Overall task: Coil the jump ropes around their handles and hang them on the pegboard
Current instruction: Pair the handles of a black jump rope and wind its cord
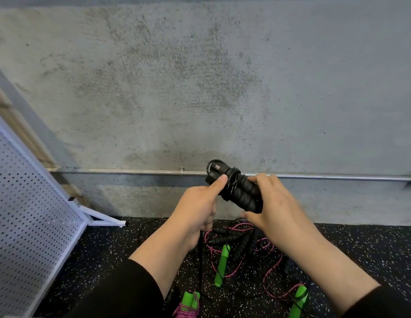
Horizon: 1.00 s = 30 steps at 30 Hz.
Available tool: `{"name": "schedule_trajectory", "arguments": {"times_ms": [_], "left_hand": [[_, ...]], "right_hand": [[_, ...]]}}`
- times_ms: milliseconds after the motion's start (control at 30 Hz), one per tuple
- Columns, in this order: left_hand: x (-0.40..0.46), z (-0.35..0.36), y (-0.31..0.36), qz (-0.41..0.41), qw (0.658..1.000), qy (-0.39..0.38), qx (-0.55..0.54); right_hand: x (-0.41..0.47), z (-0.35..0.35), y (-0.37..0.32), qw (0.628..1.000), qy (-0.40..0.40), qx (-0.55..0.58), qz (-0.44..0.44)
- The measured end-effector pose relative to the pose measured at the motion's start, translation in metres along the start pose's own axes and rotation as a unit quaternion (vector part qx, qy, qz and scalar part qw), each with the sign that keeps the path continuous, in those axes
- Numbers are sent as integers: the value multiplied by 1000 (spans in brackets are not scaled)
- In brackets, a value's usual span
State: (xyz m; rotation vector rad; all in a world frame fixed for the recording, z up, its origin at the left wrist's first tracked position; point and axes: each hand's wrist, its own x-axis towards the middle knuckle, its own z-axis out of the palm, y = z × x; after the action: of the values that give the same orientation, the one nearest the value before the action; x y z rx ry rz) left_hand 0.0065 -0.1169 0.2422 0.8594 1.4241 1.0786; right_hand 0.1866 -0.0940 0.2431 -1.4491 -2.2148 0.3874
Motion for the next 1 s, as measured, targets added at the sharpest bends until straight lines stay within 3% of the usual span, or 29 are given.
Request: {"name": "schedule_trajectory", "arguments": {"times_ms": [167, 233, 300, 367, 467, 533, 700, 900, 1000], "left_hand": [[2, 1, 3, 11, 999, -15, -25], [2, 1, 2, 26, 999, -23, -23], [0, 1, 2, 37, 998, -34, -23], [-2, 3, 3, 42, 997, -52, -38], [-4, 4, 6, 58, 995, -67, -46], [-4, 3, 8, 63, 995, -67, -46], [-4, -1, 10, 61, 995, -62, -46], [-10, 6, 12, 34, 997, -69, 1], [-13, 13, 8, 27, 995, -78, 63]], "right_hand": [[1, -3, 5, 999, -14, 37, -9], [5, -7, 8, 991, -3, 131, 22], [9, -9, 10, 960, 21, 265, 89], [10, -11, 10, 885, -8, 429, 181], [6, -17, 5, 703, -180, 626, 285], [3, -18, 3, 668, -245, 642, 286], [5, -18, 5, 671, -242, 661, 233], [12, -15, 4, 723, -81, 659, 192], [14, -12, 5, 788, -22, 584, 196]]}}
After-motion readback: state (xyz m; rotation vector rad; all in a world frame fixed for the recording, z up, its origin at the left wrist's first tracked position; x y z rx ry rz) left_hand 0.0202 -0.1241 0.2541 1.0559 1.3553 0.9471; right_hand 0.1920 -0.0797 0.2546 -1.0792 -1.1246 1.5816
